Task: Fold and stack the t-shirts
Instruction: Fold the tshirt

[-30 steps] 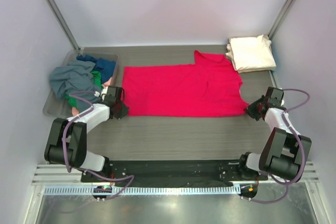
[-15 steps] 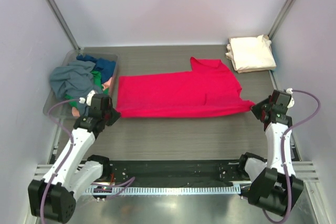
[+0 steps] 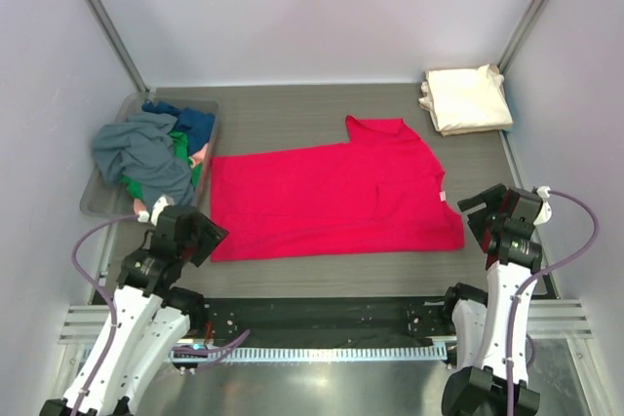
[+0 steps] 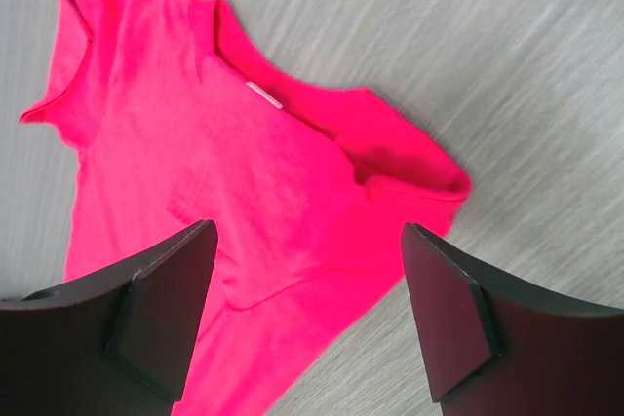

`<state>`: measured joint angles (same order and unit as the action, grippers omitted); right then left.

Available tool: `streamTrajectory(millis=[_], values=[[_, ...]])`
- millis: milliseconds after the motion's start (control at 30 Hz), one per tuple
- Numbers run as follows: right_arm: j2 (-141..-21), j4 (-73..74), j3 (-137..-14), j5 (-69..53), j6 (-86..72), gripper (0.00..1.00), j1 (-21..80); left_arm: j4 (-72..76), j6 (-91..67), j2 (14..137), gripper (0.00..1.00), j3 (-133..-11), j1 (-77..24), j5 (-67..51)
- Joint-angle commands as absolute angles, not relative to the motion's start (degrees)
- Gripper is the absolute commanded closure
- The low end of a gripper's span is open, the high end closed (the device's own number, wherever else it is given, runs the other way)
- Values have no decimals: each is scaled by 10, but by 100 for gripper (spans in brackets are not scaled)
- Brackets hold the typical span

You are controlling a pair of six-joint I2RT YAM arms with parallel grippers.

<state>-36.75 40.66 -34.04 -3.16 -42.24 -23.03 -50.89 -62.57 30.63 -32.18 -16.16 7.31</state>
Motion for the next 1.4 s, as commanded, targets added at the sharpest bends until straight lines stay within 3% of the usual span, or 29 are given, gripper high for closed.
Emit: streamTrajectory(millis=[0,33,67,133,200,300,633,1000,1367], values=[[-383,382,-374,-93,-425,18,-232,-527,-586,294,43,-394,-164,82],[-402,313,-369,-176,-423,22,-229,-528,-569,300,40,-425,-164,87],[-422,292,-371,-185,-428,23,-216,-529,-536,308,38,-438,-163,97],[-459,253,-411,-164,-411,23,-179,-522,-502,344,37,-464,-164,102],[-547,252,-492,-86,-388,23,-96,-516,-441,372,37,-489,-164,105],[-703,243,-609,-63,-346,23,-25,-501,-395,408,37,-492,-163,133],[-1112,214,-926,-110,-310,33,-4,-456,-381,394,36,-470,-163,108],[-1287,212,-1095,-92,-293,44,24,-452,-381,393,37,-468,-157,104],[-1292,200,-1051,-55,-277,47,28,-449,-380,395,38,-466,-154,101]])
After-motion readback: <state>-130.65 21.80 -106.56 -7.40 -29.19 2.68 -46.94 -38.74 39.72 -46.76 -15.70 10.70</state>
